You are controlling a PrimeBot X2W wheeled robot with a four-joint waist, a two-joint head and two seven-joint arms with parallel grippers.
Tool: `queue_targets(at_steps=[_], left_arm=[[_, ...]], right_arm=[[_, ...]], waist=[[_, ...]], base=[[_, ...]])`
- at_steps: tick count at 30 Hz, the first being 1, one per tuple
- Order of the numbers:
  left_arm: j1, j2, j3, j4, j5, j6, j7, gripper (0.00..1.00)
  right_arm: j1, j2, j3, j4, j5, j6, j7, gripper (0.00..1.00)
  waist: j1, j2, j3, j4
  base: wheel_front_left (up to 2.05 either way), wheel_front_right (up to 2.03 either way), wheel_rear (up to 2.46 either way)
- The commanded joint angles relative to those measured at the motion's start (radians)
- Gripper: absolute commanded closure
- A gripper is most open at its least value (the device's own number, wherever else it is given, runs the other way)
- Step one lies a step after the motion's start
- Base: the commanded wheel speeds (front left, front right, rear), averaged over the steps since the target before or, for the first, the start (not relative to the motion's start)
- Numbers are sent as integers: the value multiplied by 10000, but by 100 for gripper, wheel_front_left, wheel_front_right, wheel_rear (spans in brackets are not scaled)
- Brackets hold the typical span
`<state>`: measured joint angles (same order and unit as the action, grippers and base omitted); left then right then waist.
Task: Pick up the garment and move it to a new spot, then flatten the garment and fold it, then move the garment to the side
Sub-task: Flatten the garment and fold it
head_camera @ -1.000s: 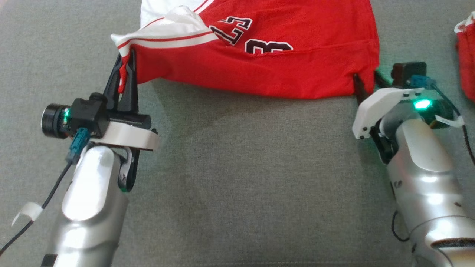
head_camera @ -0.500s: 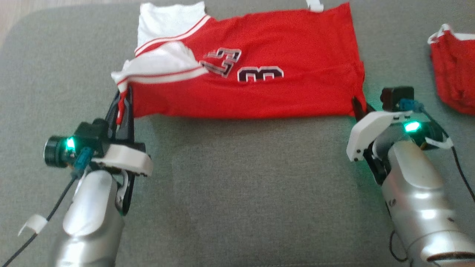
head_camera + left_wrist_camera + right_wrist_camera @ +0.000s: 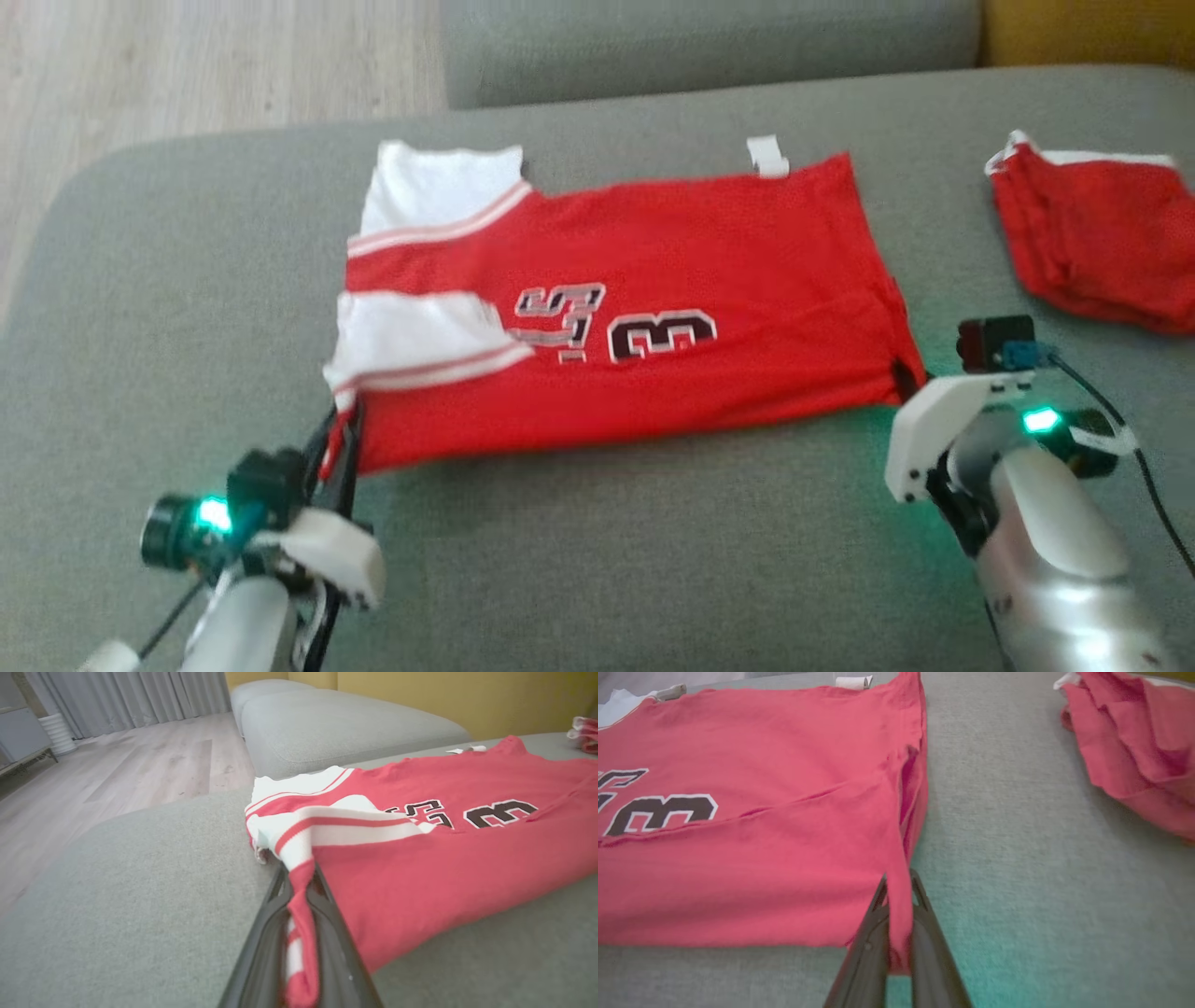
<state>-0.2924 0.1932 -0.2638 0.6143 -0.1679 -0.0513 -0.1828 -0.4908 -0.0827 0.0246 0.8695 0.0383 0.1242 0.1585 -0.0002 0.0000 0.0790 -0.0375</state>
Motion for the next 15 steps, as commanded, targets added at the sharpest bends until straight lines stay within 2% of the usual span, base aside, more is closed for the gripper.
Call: queue_targets(at_steps=[1, 8, 15], left_arm=[[-119, 390, 272, -395, -67, -19, 42, 100], [776, 471, 41, -1133, -179, -50, 736, 100], [1087, 525, -221, -1648, -224, -105, 1375, 100]], right_arm=[[43, -201, 214, -614, 127, 65, 147, 100], [1948, -503, -176, -3303, 464, 65, 1513, 100], [3388, -80, -795, -5701, 470, 65, 2301, 100]], waist=[[2, 0, -253, -104], [2, 0, -587, -94], [2, 0, -499, -94]], base=[[0, 0, 0], [0, 0, 0], [0, 0, 0]])
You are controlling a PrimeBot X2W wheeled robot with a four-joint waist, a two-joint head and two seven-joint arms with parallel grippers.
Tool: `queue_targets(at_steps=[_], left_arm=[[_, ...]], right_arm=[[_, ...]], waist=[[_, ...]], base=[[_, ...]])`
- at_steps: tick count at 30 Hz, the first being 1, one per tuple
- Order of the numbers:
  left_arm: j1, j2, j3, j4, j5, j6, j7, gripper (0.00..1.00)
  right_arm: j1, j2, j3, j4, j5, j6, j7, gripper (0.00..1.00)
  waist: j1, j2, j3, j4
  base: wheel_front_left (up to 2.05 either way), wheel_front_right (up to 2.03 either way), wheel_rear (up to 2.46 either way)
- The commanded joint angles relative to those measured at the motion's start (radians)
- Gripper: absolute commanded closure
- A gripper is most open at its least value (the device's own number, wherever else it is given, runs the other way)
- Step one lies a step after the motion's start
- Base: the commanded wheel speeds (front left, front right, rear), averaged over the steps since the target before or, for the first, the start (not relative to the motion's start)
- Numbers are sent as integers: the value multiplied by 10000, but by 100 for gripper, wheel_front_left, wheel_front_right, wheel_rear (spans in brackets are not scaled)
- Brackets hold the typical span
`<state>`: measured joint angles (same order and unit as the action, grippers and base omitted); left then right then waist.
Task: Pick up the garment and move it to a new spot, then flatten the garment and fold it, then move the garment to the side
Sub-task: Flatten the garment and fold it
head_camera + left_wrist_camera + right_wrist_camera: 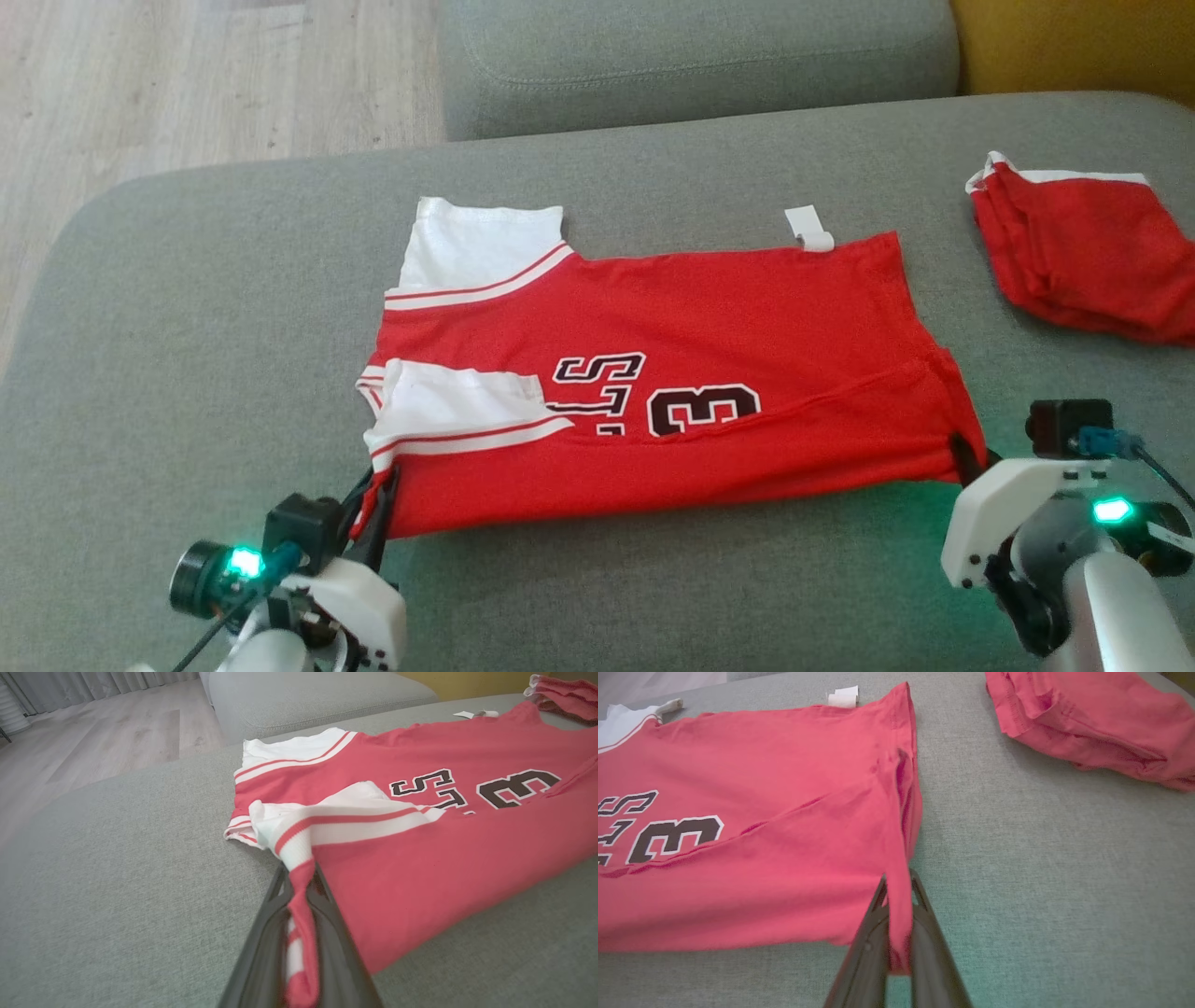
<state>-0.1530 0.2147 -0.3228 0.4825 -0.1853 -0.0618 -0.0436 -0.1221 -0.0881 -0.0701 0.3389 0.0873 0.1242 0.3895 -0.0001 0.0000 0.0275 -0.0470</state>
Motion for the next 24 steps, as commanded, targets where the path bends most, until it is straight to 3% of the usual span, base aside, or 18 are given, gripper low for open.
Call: queue_targets(at_steps=[1, 3, 4, 5, 6, 7, 8, 15, 19, 24], left_arm=[[-303, 311, 355, -382, -53, 17, 16, 100], [-325, 301, 320, -461, -57, 43, 68, 100], [-344, 293, 302, -486, -57, 58, 83, 100], [-364, 277, 281, -514, -53, 81, 105, 100], [-383, 264, 264, -540, -53, 100, 122, 78], [-402, 254, 260, -552, -64, 118, 128, 24], [-416, 242, 279, -548, -96, 148, 153, 0], [-709, 124, 754, -911, -377, 651, -175, 0], [-989, -14, 1231, -1474, -586, 1052, -1063, 0], [-1454, 16, 1553, -2194, -708, 1060, -1851, 0]], right_arm=[[-181, 39, 101, -606, -50, 65, 53, 100], [-12, 153, 10, -947, -95, 65, 134, 100], [46, 197, -57, -1100, -159, 65, 116, 54], [94, 239, -137, -1250, -218, 65, 59, 0], [128, 281, -256, -1365, -217, 65, 15, 0], [144, 310, -315, -1482, -240, 65, -78, 0], [141, 334, -392, -1601, -221, 65, -225, 0], [11, 374, -690, -1997, 690, 65, -1845, 0], [32, 376, -659, -1940, 1033, 65, -2898, 0], [-109, 377, -230, -1975, 1387, 65, -3996, 0]], waist=[[1, 0, 48, -1], [1, 0, 127, -1], [1, 0, 160, -1], [1, 0, 191, -3], [1, 0, 219, -3], [1, 0, 247, 0], [1, 0, 274, 0], [1, 0, 423, 18], [1, 0, 568, -23], [1, 0, 955, -210]], base=[[0, 0, 0], [0, 0, 0], [0, 0, 0], [0, 0, 0], [0, 0, 0], [0, 0, 0], [0, 0, 0], [0, 0, 0], [0, 0, 0], [0, 0, 0]])
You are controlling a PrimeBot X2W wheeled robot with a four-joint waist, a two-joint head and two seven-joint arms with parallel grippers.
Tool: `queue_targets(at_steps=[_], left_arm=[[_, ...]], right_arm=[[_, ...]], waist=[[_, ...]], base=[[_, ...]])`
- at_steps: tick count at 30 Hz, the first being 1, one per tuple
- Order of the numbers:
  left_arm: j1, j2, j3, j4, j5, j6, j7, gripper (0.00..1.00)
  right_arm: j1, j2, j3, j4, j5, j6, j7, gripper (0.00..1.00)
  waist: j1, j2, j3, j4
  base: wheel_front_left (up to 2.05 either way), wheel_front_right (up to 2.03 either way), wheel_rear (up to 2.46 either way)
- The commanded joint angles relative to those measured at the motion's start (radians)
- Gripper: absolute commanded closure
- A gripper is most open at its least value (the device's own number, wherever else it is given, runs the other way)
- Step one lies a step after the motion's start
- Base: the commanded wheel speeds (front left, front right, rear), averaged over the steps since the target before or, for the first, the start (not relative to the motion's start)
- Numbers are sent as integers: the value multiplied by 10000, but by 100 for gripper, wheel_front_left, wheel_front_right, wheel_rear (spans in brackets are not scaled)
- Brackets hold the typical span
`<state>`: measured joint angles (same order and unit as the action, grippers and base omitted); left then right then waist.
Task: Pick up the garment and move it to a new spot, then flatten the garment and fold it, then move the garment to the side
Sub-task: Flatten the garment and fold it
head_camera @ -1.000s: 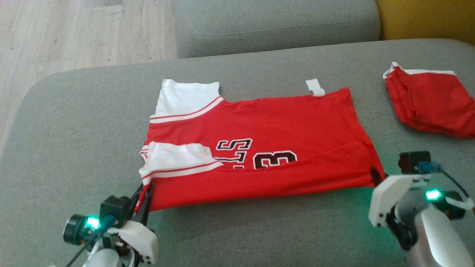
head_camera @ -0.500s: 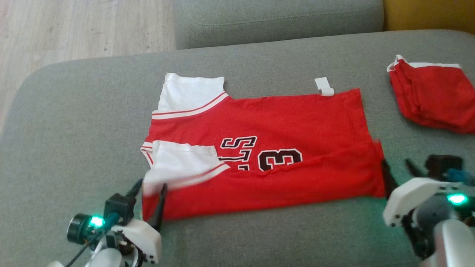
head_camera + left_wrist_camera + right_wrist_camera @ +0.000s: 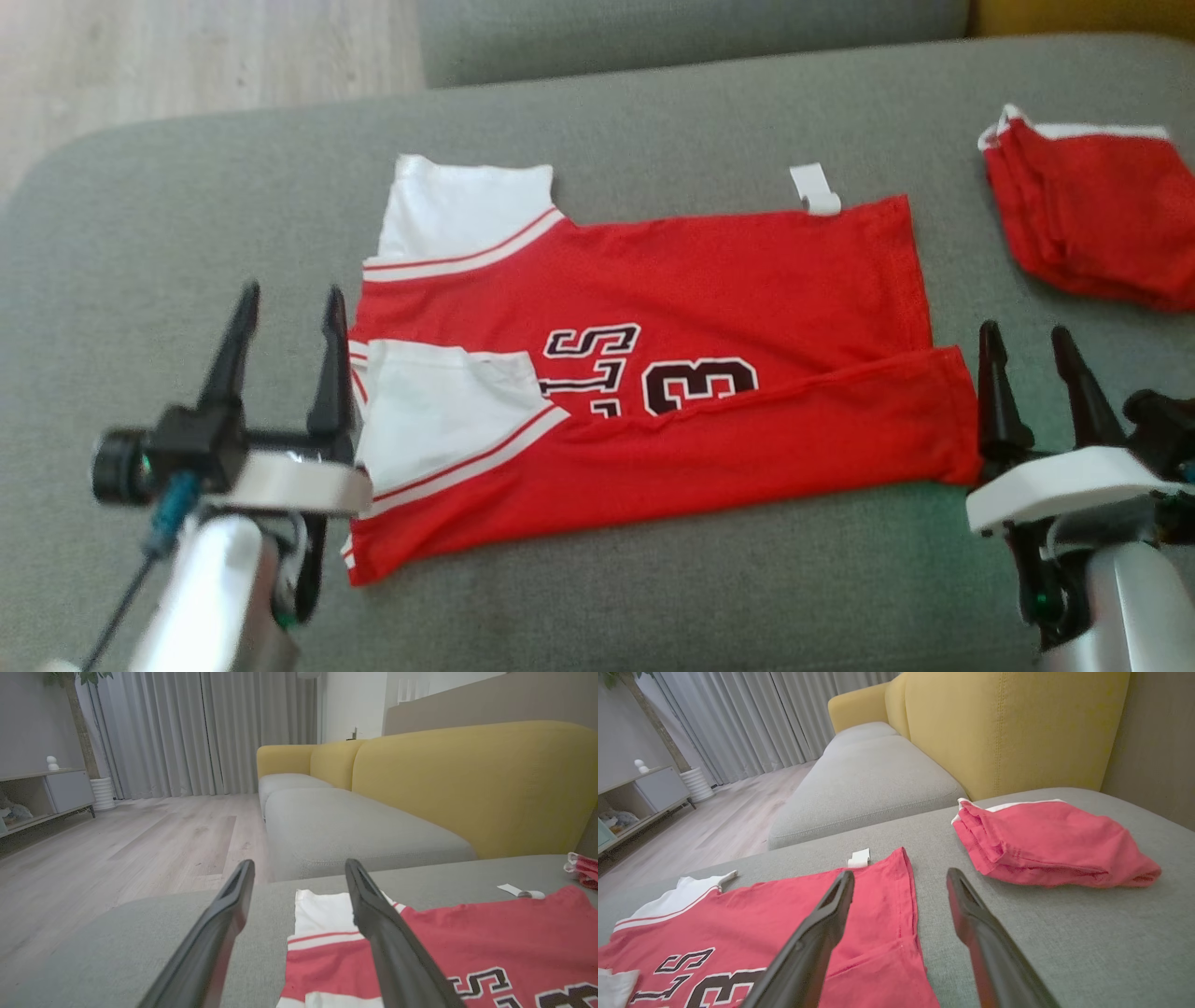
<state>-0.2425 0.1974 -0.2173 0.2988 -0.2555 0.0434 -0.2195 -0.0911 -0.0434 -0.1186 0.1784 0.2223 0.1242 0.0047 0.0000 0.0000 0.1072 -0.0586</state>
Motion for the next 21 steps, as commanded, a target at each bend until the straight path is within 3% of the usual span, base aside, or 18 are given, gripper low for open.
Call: queue_targets(at_steps=[1, 6, 12, 16, 21], left_arm=[[-705, 255, 513, -464, 29, -31, -145, 0], [-2041, 882, 343, -478, 177, -658, 301, 0], [-4493, 2026, -250, 826, -42, -1603, 2269, 0], [-6134, 2763, -1389, 2141, -1022, -1733, 3881, 0], [-7140, 3441, -2539, 2985, -2318, -1738, 4732, 0]], right_arm=[[-477, -70, 304, -388, 59, 65, -320, 0], [-895, -69, 543, -544, 212, 65, -850, 0], [-1338, -69, 850, -866, 424, 65, -1258, 0], [-1641, -69, 1191, -1046, 603, 65, -1518, 0], [-1852, -69, 1416, -1129, 767, 65, -1721, 0]], waist=[[0, 0, 276, -143], [0, 0, 1128, -425], [0, 0, 2278, -910], [0, 0, 3016, -1310], [0, 0, 3562, -1606]], base=[[0, 0, 0], [0, 0, 0], [0, 0, 0], [0, 0, 0], [0, 0, 0]])
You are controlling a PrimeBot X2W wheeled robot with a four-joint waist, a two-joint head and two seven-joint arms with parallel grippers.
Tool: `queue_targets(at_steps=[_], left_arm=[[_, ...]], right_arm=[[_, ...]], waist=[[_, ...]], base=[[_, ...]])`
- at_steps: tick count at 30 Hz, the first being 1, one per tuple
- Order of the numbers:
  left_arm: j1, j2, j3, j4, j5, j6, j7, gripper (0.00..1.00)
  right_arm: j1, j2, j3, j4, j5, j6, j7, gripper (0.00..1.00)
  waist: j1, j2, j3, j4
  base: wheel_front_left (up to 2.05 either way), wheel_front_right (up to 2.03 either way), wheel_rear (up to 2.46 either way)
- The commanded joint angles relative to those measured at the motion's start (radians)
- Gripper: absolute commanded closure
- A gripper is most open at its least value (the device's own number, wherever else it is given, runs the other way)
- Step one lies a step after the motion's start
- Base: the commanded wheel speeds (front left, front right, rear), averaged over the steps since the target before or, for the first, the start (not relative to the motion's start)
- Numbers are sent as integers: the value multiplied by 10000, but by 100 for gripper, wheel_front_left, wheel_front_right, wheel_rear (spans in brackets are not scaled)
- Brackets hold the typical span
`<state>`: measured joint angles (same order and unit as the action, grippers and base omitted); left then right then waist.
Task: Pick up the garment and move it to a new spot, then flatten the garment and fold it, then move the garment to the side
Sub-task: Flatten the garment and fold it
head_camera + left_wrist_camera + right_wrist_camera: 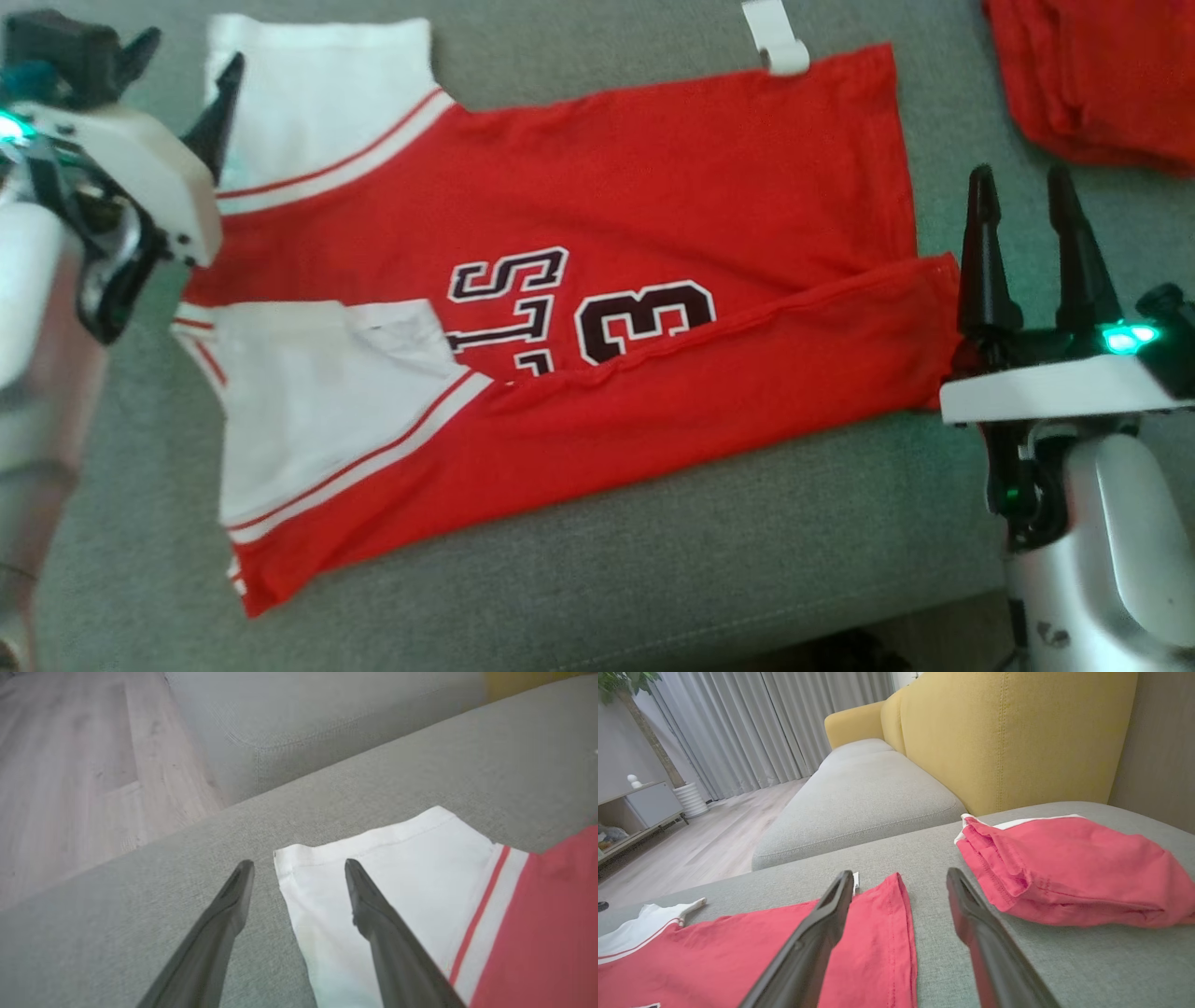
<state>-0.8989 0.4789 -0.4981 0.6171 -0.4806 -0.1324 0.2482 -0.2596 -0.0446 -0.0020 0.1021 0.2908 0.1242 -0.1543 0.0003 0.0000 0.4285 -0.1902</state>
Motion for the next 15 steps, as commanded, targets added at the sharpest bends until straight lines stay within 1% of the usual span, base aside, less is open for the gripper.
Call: queue_targets(at_steps=[1, 6, 15], left_arm=[[-738, 754, 60, -50, -183, 20, 133, 0], [-1528, 1072, -736, 836, -890, 19, 113, 0], [-2099, 1171, -1679, 1477, -1595, 18, -200, 0]], right_arm=[[-195, -57, 260, -339, 96, 65, -169, 0], [-257, -57, 355, -134, 225, 65, -392, 0], [-342, -57, 389, 139, 234, 65, -505, 0]], waist=[[-3, 0, 447, -330], [-3, 0, 833, -436], [-3, 0, 961, -479]], base=[[0, 0, 0], [0, 0, 0], [0, 0, 0]])
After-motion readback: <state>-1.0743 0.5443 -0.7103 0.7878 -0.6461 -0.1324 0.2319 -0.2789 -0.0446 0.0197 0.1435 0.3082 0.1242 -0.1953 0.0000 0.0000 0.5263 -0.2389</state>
